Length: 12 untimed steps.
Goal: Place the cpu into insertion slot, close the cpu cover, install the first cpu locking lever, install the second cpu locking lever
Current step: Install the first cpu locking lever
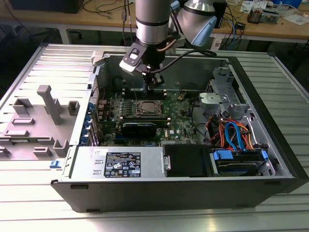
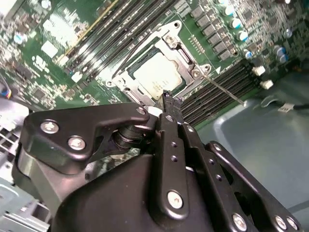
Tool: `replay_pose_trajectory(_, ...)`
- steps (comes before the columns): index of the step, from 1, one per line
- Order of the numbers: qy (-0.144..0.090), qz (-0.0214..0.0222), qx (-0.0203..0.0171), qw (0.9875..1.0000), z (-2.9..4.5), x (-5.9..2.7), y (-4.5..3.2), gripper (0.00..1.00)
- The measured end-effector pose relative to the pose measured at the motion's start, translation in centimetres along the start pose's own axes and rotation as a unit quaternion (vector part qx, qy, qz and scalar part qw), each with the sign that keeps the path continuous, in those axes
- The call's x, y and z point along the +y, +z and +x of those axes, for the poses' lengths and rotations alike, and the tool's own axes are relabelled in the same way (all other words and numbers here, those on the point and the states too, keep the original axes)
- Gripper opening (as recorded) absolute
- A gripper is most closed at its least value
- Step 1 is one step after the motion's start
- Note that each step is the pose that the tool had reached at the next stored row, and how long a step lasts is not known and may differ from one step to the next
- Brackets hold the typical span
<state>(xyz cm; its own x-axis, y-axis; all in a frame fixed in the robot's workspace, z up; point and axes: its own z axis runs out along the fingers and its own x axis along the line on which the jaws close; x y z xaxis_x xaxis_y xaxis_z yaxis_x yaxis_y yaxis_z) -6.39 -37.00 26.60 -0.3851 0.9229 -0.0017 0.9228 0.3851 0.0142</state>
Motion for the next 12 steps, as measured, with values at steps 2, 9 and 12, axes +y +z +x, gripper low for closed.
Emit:
replay_pose_trajectory(2, -0.031, 0.0000, 0.0004, 0.9995, 0.00, 0.00, 0.02, 0.11)
replay_pose_trajectory(9, -0.104, -0.0002, 0.0015, 0.9946, 0.00, 0.00, 0.06, 0.11)
replay_pose_trajectory(12, -0.136, -0.0002, 0.0019, 0.9906, 0.00, 0.00, 0.07, 0.11)
